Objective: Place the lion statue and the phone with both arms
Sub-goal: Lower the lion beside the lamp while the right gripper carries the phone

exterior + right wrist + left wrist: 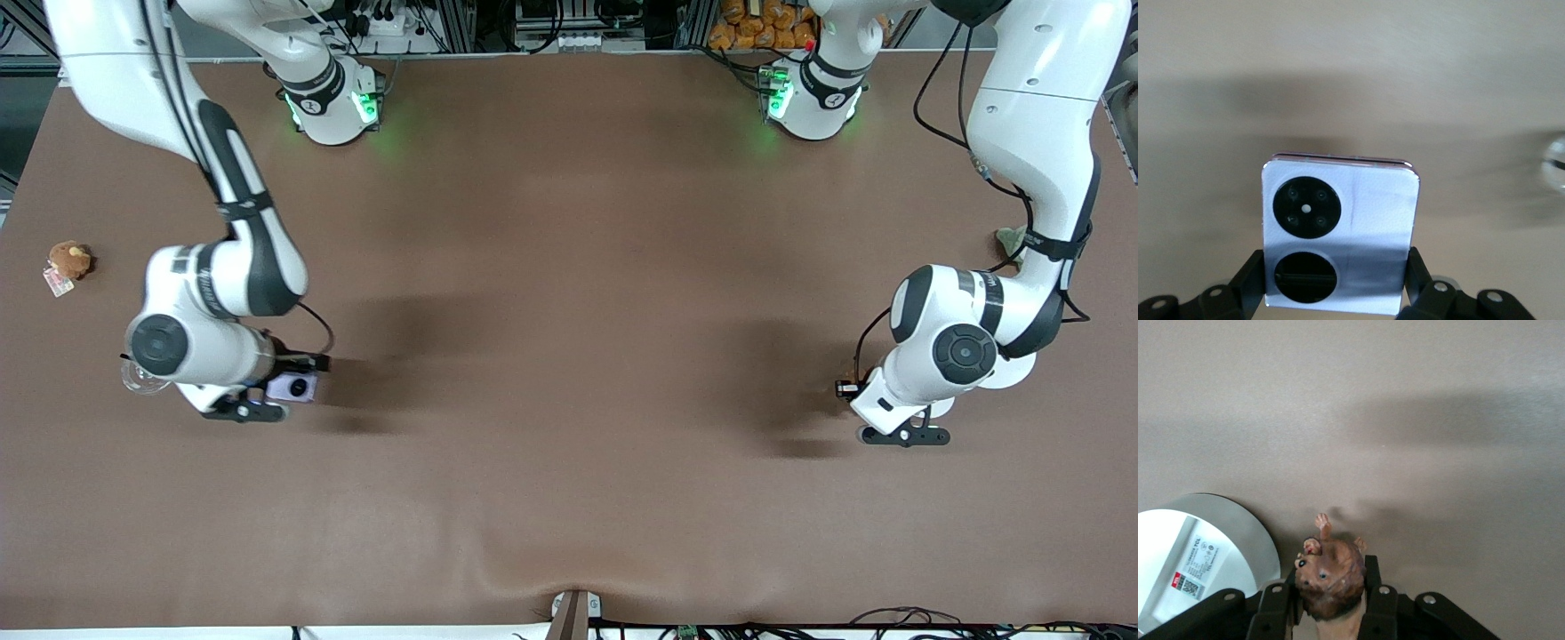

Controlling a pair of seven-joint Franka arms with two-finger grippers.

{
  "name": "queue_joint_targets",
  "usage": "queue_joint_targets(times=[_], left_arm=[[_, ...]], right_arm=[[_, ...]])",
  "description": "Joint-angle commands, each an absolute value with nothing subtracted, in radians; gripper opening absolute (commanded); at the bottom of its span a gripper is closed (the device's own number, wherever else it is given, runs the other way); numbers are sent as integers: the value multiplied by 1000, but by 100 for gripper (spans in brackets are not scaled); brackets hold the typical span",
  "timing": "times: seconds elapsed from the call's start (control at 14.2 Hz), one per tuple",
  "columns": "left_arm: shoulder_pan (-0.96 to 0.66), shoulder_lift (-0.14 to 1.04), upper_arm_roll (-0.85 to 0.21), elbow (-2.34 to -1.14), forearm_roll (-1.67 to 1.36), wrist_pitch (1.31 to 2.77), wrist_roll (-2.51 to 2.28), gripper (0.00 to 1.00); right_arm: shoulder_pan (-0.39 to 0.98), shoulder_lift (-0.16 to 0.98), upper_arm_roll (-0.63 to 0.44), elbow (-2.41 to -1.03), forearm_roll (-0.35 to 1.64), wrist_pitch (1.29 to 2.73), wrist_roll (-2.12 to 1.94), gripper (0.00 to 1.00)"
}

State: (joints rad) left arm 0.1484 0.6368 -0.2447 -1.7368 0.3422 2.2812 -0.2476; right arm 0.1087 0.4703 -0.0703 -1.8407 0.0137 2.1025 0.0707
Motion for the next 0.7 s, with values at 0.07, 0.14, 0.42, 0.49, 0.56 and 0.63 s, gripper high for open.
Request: queue_joint_targets(times=[0.07, 0.14, 0.42, 0.49, 0.56, 0.63], left_arm=[[160, 650, -253, -1740, 371, 2313, -239, 8], [163, 650, -253, -1740, 373, 2315, -239, 8], [166, 650, -253, -1740, 371, 2333, -232, 64], [167, 650, -255, -1738, 365, 2335, -235, 100], [167, 647, -255, -1738, 362, 2335, -233, 100], [169, 643, -255, -1738, 361, 2335, -233, 100]], right_arm=[[35, 416, -49, -2031, -20, 2259, 23, 37], [20, 422, -49, -2054, -20, 2287, 23, 37], [6, 449, -48, -2065, -20, 2299, -1, 37], [-3, 457, -48, -2063, -20, 2301, -14, 38], [-6, 465, -48, -2059, -20, 2313, -15, 39], [-11, 472, -48, -2059, -20, 2341, -17, 40]])
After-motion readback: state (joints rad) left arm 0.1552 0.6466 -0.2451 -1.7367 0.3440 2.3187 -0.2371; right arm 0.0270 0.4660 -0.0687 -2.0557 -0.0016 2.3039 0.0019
